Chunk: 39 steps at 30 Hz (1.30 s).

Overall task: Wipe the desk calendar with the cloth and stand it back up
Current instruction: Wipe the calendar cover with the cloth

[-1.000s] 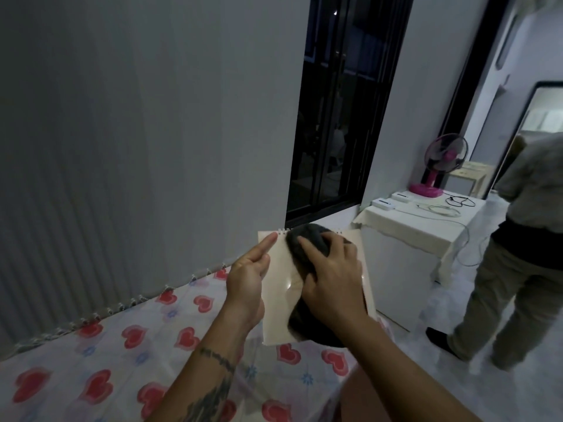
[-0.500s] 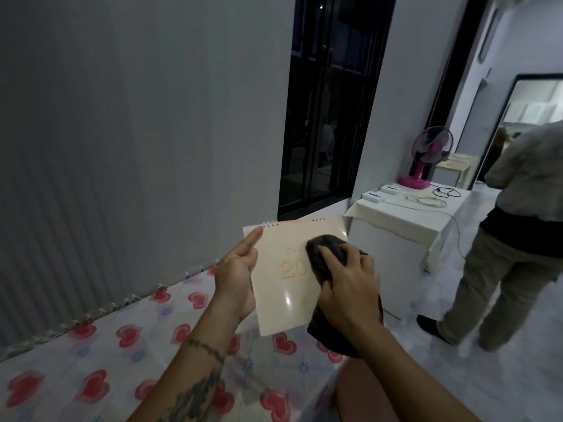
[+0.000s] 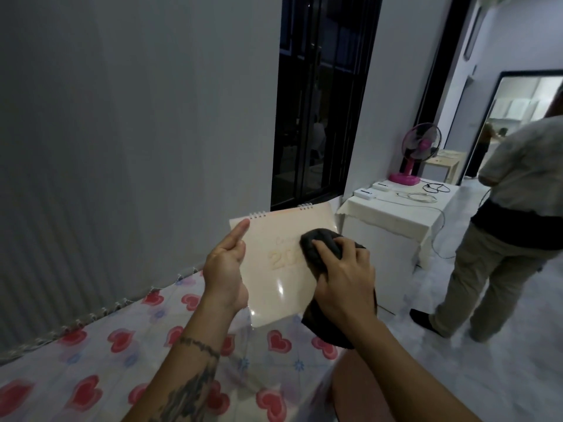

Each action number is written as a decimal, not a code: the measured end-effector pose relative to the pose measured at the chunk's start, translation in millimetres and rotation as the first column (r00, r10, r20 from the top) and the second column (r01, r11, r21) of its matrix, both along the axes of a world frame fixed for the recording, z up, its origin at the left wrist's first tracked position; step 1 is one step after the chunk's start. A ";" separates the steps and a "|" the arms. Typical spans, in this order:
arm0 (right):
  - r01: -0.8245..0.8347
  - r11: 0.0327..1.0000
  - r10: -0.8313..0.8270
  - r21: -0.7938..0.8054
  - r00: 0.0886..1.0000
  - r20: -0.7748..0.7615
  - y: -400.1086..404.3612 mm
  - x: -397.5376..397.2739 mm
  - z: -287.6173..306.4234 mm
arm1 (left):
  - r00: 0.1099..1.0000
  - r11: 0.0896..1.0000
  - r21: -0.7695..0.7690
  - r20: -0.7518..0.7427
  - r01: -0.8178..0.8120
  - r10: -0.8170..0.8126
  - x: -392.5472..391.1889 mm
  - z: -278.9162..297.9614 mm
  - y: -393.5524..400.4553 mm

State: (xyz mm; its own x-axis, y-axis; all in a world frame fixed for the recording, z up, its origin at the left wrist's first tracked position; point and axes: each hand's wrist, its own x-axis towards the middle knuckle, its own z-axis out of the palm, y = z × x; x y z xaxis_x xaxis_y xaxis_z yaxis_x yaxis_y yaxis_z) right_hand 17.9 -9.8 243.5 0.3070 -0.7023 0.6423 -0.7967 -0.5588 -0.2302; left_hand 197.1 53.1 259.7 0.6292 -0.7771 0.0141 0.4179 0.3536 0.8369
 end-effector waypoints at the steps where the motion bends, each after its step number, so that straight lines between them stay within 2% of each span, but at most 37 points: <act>1: 0.019 1.000 -0.019 0.008 1.000 0.002 1.0 -1.1 -3.1 | 1.000 1.000 -0.002 -0.020 -0.009 0.009 3.4 -0.2 0.0; 3: -0.008 1.000 0.008 0.008 1.000 -0.002 13.4 2.4 -10.4 | 0.998 1.000 -0.001 -0.063 -0.012 0.012 4.1 1.0 -0.6; 8: -0.270 0.963 0.267 -0.009 0.955 -0.126 49.5 21.5 -32.2 | 0.994 1.000 0.022 -0.105 -0.016 0.019 -1.9 2.1 -8.8; 10: -0.293 0.956 0.289 -0.008 0.947 -0.139 42.3 16.1 -29.7 | 0.993 0.999 0.027 -0.112 -0.026 0.029 1.6 1.8 -7.8; 15: -0.074 0.997 0.075 0.020 0.996 -0.050 14.5 -3.6 -20.4 | 0.988 0.998 0.019 -0.137 -0.068 0.070 16.2 -0.6 -4.8; 17: -0.038 0.999 0.039 0.025 0.998 -0.052 12.8 -3.8 -21.6 | 0.988 0.996 0.024 -0.126 -0.082 0.085 14.5 -1.9 -8.2; 23: -0.258 0.964 0.262 0.062 0.961 -0.084 43.1 15.5 -36.8 | 0.992 0.994 0.095 -0.112 -0.052 0.063 -5.7 -8.2 -20.1; 26: -0.276 0.960 0.278 0.033 0.951 -0.135 31.2 5.6 -35.0 | 0.996 0.993 0.111 -0.086 -0.027 0.037 -7.2 -13.0 -18.2; 33: 0.006 0.999 -0.005 0.032 1.000 -0.031 -5.1 -10.0 -15.0 | 0.999 0.991 0.129 0.030 -0.025 0.022 -8.9 -13.6 -10.8; 35: -0.045 0.999 0.045 -0.006 0.998 -0.053 4.3 -8.0 -17.9 | 0.999 0.992 0.121 0.044 -0.034 0.029 -11.7 -13.0 -12.8; 39: -0.316 0.947 0.296 -0.053 0.925 -0.237 30.1 0.6 -32.6 | 0.998 0.995 0.099 0.058 0.017 -0.023 -23.0 -13.8 -19.5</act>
State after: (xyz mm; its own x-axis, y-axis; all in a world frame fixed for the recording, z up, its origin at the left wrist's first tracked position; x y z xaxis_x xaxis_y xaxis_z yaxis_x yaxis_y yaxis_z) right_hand 18.5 20.3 210.9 0.6403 -0.4946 0.5877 -0.6085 -0.7936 -0.0049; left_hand 174.1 33.6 246.0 0.6138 -0.7890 -0.0268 0.3734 0.2601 0.8905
